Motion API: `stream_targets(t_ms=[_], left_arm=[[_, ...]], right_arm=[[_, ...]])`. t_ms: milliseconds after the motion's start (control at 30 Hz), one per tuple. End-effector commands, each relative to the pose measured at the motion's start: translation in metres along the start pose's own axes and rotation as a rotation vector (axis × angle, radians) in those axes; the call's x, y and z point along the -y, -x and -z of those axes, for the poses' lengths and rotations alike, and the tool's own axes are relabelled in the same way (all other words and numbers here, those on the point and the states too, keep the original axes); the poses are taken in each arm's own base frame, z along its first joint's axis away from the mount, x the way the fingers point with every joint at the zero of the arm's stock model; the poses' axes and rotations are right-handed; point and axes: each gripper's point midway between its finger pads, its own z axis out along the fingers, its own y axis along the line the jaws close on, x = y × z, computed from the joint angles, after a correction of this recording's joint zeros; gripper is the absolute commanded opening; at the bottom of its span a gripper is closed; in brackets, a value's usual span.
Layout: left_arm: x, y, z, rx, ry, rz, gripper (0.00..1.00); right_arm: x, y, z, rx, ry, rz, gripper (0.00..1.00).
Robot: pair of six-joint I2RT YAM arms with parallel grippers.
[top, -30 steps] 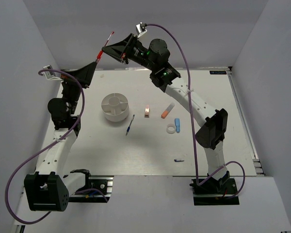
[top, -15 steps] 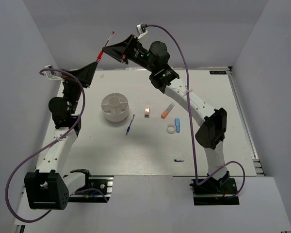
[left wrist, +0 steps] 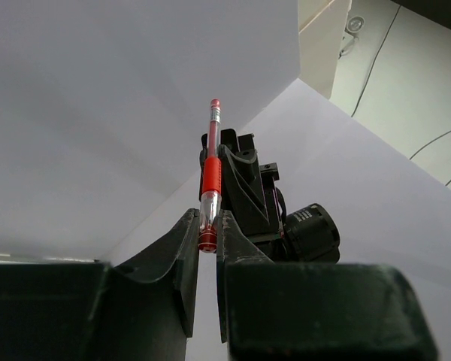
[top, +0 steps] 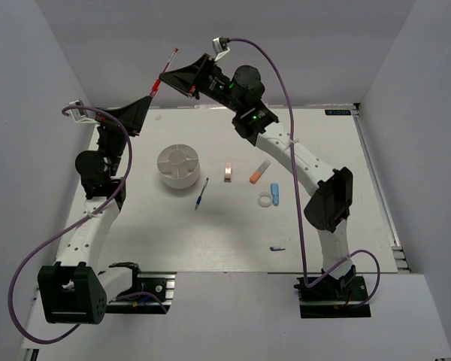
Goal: Sort the stationery into containers
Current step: Close the pen cap on the pen.
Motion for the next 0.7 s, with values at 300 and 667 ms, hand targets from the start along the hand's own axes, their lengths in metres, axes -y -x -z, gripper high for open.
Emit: stream_targets(t_ms=[300,667], left_arm=[[-0.005,-0.004,-0.007,-0.016,0.012,0.049,0.00],[-0.005,-0.003,-0.007,-0.013,0.008,0.049,0.00]], right_arm=[[-0.066,-0.077,0.015,-0.280,0.174,-0.034,0.00],[-0.066,-0.092,0.017,-0.323,0.174,-0.051,0.00]])
